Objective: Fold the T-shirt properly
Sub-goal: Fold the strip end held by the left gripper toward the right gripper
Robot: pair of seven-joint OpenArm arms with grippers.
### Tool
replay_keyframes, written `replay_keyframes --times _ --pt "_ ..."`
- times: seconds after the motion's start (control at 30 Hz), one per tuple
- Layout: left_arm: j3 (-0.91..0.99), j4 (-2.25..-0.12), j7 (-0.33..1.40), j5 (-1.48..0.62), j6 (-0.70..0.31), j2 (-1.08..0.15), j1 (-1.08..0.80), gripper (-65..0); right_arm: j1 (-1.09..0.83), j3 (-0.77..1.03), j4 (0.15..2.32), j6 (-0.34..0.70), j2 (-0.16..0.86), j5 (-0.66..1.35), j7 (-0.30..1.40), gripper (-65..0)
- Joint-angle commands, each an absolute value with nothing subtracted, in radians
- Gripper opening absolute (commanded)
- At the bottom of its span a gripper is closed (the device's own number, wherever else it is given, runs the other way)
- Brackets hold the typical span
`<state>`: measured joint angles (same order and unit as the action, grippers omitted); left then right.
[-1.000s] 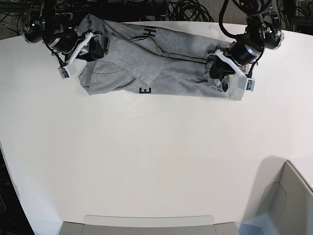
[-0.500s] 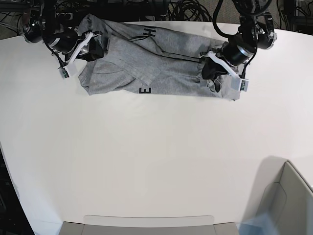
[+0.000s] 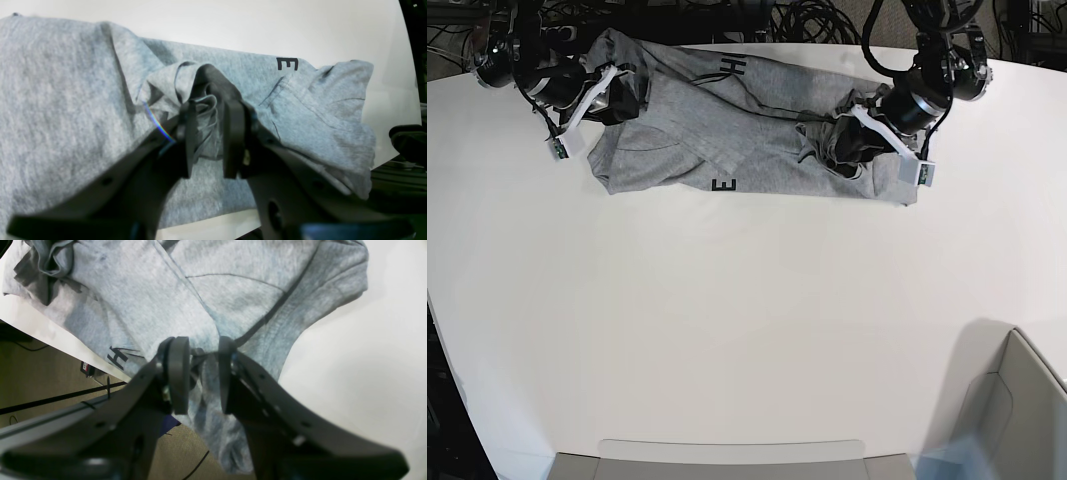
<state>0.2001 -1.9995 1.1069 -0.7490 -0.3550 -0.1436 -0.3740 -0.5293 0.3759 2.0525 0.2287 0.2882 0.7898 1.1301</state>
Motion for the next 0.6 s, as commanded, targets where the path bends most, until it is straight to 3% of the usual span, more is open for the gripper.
replay_keyframes --times 0.0,0.17,0.3,0.57 --pt "0.209 -2.015 1.093 -0.768 -0.36 -0.147 -0.374 -51.9 -0.527 0.381 2.066 0.231 0.297 0.808 1.119 -49.4" --pt "0.32 -2.015 1.086 -0.763 -0.358 -0.147 -0.372 -64.6 -0.527 0.381 2.066 0.231 0.297 0.808 1.118 -49.4" --pt "0.367 -1.954 1.086 -0.742 -0.358 -0.151 -0.364 -65.0 -0.529 0.381 2.066 0.231 0.297 0.808 1.118 -49.4" --pt "0.182 -1.928 1.063 -0.553 -0.358 -0.143 -0.331 -65.0 -0.521 0.381 2.066 0.231 0.297 0.812 1.116 -49.4"
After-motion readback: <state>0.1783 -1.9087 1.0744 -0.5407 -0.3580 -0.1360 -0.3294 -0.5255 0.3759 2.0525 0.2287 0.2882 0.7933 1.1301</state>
